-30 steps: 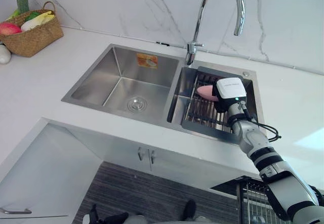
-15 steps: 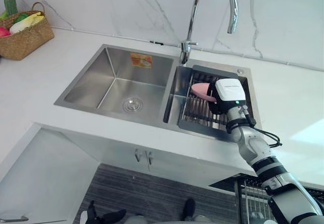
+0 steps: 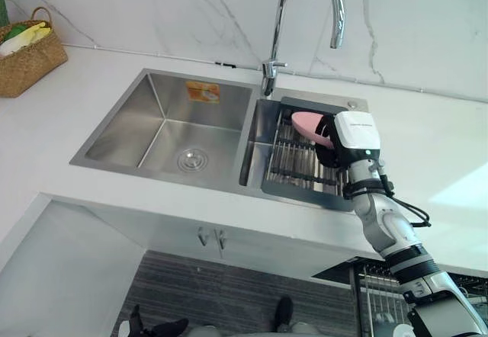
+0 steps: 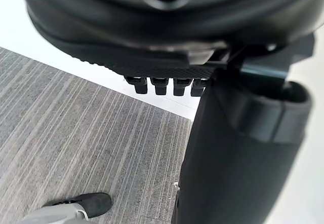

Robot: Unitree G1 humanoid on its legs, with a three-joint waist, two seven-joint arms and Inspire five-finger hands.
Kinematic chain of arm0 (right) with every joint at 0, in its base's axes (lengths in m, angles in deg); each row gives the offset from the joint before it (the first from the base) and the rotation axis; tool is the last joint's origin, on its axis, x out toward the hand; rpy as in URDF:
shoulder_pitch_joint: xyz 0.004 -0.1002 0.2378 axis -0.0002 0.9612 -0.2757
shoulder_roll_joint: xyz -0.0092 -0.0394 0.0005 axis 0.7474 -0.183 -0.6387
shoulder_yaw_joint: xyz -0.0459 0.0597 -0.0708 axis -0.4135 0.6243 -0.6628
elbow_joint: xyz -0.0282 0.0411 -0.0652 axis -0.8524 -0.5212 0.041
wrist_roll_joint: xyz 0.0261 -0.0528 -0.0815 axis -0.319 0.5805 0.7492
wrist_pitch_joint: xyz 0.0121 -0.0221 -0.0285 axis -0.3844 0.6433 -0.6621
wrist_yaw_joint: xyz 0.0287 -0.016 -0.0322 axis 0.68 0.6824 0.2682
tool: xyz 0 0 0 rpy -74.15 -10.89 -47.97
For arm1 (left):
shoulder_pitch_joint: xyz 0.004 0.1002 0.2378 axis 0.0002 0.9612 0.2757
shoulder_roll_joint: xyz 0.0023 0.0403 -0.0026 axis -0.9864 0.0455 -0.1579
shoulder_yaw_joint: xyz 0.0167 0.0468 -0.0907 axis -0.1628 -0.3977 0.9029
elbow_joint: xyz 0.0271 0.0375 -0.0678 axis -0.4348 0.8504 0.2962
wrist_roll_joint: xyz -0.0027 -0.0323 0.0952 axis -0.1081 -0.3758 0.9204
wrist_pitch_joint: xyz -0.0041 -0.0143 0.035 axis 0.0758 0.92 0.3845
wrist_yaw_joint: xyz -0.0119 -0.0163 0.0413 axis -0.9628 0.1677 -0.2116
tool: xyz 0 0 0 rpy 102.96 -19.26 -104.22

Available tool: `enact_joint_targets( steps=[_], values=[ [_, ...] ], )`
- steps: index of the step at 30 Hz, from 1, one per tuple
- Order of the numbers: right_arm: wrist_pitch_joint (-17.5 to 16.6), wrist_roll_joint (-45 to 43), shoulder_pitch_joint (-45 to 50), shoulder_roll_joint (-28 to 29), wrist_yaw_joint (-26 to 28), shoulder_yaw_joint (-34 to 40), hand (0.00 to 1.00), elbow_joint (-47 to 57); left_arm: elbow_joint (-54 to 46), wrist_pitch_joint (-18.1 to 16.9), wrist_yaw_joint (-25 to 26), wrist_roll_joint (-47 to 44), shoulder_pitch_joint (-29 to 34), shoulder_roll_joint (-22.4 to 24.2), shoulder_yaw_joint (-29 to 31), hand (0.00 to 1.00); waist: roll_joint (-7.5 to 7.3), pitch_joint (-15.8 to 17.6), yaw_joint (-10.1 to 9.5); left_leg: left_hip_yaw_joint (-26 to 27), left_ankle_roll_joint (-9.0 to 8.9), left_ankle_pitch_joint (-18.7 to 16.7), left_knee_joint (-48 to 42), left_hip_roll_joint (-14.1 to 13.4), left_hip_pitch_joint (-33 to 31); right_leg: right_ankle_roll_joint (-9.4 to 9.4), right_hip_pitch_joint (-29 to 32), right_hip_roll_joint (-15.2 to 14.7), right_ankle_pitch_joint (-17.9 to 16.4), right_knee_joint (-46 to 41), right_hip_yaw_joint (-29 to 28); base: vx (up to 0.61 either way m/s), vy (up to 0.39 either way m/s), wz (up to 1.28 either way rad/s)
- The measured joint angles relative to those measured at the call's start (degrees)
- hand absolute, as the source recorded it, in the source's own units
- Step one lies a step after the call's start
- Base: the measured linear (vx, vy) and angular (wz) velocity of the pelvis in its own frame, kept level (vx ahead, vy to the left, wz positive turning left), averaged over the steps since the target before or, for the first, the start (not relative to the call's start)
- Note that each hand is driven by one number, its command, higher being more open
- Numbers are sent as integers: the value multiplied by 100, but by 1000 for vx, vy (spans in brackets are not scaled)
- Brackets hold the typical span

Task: Walk over to the sink, pick up the cup, carry it to the dishwasher, place the cup inside the dishwasher, then close the dishwasher door

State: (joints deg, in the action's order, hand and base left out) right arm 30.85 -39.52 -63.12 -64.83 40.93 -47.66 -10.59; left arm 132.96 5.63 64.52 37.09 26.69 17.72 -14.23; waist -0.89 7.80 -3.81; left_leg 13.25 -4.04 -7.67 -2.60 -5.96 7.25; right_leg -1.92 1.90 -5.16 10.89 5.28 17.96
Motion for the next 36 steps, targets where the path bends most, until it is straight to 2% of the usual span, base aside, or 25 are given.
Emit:
enact_joint_targets(
  steps=[9, 15, 22, 25, 28, 30, 31, 32, 33, 34, 35, 36],
  values=[
    [44, -232, 180, -45, -311, 414, 0, 545, -8, -13, 0, 2, 13, -5, 4, 100, 43, -8, 20, 12, -4, -3, 0, -5, -12, 0, 20, 5, 0, 0, -8, 0, 0, 0],
    [42, -400, 279, -51, -318, 630, 0, 700, -8, -35, -2, 6, 19, 0, 6, 100, 83, -33, 25, 19, -3, -3, -2, -7, -14, 1, 24, 9, 1, 0, -17, 0, 0, 0],
    [-137, -454, 883, -80, -280, 1338, 0, 1694, -119, -140, -34, 353, 64, 34, 4, 100, 125, -68, 46, 109, 24, -21, -1, 19, 23, 3, 40, 29, 25, -1, -123, -15, 13, -7],
    [-195, -453, 1204, -100, -221, 1789, 0, 2088, -134, -181, -182, 582, 74, 33, -108, 100, 112, -96, 177, 239, 48, -42, -6, 72, 58, -5, 84, 23, 75, -3, -268, -38, 37, -27],
    [-236, -453, 1335, -114, -147, 2052, 0, 2231, -134, -189, -314, 696, 81, 73, -302, 100, 93, -107, 300, 648, 83, -148, -168, 144, 15, -13, 304, 33, 262, -36, -742, -64, 58, -75],
    [-251, -452, 1401, -112, -126, 2265, 0, 2198, -155, -230, -372, 811, 33, 92, -334, 100, 38, -80, 399, 974, 179, -413, -614, 193, -187, -64, 539, 13, 449, -46, -1159, -104, 66, -89],
    [-245, -452, 1419, -101, -130, 2323, 0, 2167, -193, -232, -378, 856, 21, 90, -314, 100, -63, -35, 440, 1044, 254, -483, -760, 233, -236, -97, 597, 5, 491, -51, -1273, -165, 59, -109],
    [-226, -452, 1389, -33, -137, 2374, 0, 2095, -277, -230, -385, 907, 30, 82, -256, 100, -109, -25, 372, 1186, 340, -511, -783, 275, -273, -417, 750, -19, 247, 2, -1313, -170, 39, -104],
    [-186, -453, 1372, 20, -153, 2387, 0, 2055, -264, -229, -393, 913, -5, 102, -184, 100, -43, -9, 353, 1409, 381, -507, -751, 130, -261, -314, 797, -82, -221, -23, -716, -228, 39, -170],
    [-192, -462, 1267, 140, -179, 2315, 0, 1855, -277, -228, -342, 814, 12, 151, -12, 100, 156, -22, 275, 1924, 361, -494, -762, -198, -185, 379, 944, -208, -712, -853, 618, -174, 51, -174],
    [-239, -463, 1206, 158, -189, 2203, 0, 1725, -327, -220, -292, 695, 73, 166, 172, 100, 197, -12, 192, 2270, 344, -487, -753, -384, -51, 663, 997, -412, -930, -1873, 1299, -139, 40, -203],
    [-340, -461, 1203, 157, -195, 2145, 0, 1598, -351, -212, -181, 521, 142, 145, 287, 100, 174, -27, 161, 2559, 333, -480, -762, -546, 101, 865, 800, -777, -1171, -2912, 1934, -61, -29, -174]
  ],
)
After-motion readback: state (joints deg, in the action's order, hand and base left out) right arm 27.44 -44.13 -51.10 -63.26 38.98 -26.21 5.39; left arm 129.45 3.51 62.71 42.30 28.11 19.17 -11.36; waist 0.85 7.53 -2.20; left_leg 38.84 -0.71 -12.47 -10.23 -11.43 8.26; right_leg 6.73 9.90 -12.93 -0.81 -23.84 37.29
